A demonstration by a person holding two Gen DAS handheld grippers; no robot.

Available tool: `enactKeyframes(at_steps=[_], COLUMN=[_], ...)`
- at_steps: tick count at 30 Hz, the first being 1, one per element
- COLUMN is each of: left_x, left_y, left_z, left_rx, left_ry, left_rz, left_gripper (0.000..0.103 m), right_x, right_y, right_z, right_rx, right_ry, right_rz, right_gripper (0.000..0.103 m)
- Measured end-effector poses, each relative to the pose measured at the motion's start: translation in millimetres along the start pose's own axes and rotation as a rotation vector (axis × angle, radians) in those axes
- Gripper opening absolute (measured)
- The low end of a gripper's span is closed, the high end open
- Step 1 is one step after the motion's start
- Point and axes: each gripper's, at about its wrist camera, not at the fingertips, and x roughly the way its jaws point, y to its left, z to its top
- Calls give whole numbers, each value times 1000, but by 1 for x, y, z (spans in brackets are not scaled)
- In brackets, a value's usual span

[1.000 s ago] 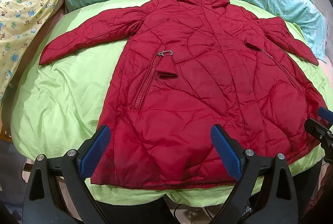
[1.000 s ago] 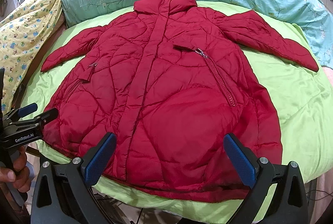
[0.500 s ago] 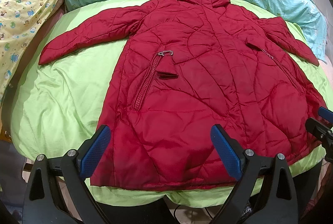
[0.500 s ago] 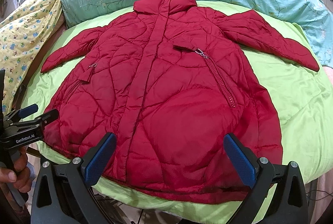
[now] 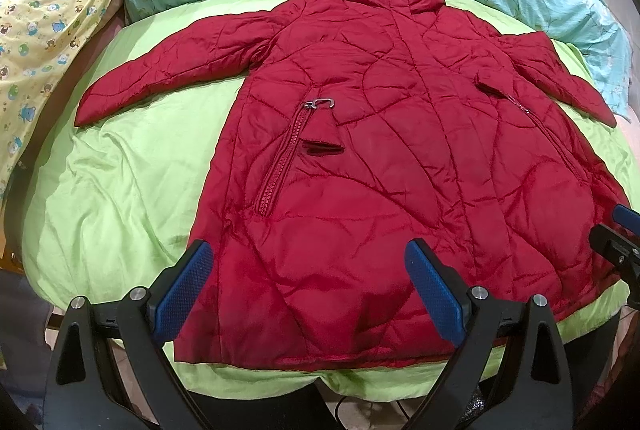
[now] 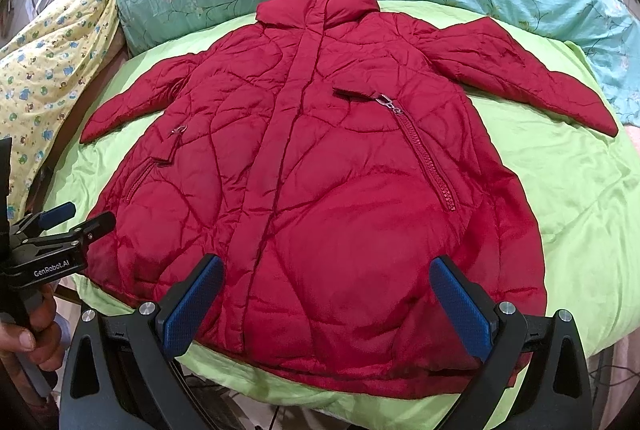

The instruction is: Fold large clothes

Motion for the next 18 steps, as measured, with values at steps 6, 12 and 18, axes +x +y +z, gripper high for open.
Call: enactKeyframes(at_steps=[6, 12, 18], left_x=[1, 2, 10], left_y=[-2, -2, 3], left_z=[3, 4, 12], left_rx=[1, -12, -38], left_ry=[7, -15, -14], left_rz=[6, -13, -50], left_gripper=[98, 98, 98], right_x=[1, 2, 4], right_y=[-3, -5, -15], right_z=[1, 3, 10], right_rx=[12, 21, 27], right_ry=[8, 12, 0], right_rz=[11, 20, 4], right_gripper=[103, 103, 103])
